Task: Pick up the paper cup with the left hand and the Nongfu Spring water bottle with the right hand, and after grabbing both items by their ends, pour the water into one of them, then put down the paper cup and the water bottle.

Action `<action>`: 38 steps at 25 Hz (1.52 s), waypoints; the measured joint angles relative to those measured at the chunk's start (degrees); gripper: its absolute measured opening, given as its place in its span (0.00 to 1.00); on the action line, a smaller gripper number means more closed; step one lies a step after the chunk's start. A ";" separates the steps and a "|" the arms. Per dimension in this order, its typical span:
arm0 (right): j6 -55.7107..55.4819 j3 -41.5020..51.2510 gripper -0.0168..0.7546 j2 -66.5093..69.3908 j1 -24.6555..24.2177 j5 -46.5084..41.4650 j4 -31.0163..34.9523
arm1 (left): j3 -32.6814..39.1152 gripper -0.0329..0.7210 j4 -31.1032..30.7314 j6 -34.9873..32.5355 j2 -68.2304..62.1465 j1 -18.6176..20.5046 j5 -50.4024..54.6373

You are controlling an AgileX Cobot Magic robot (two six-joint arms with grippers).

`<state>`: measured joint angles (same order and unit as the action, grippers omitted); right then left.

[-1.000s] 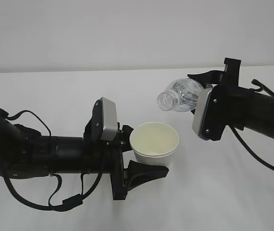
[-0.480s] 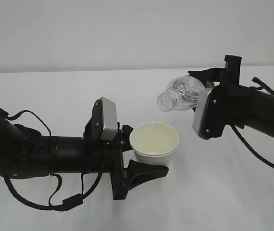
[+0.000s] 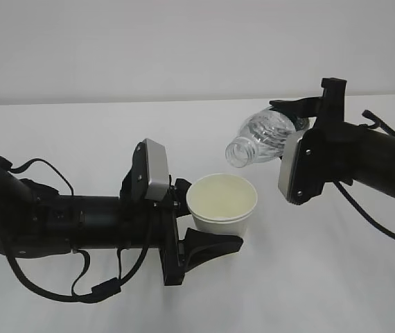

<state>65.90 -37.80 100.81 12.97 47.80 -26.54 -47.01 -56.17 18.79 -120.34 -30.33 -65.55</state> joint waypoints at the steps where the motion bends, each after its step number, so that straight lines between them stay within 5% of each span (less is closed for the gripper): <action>1: 0.27 0.00 0.61 0.00 0.00 0.00 0.00 | 0.00 0.70 0.00 0.00 0.00 0.00 0.00; 38: 10.47 -0.10 0.61 3.05 0.00 7.41 0.74 | 0.00 0.69 -0.03 0.00 0.00 0.00 0.00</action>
<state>76.37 -37.90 103.86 12.97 55.21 -25.80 -47.01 -56.20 18.79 -120.34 -30.33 -65.55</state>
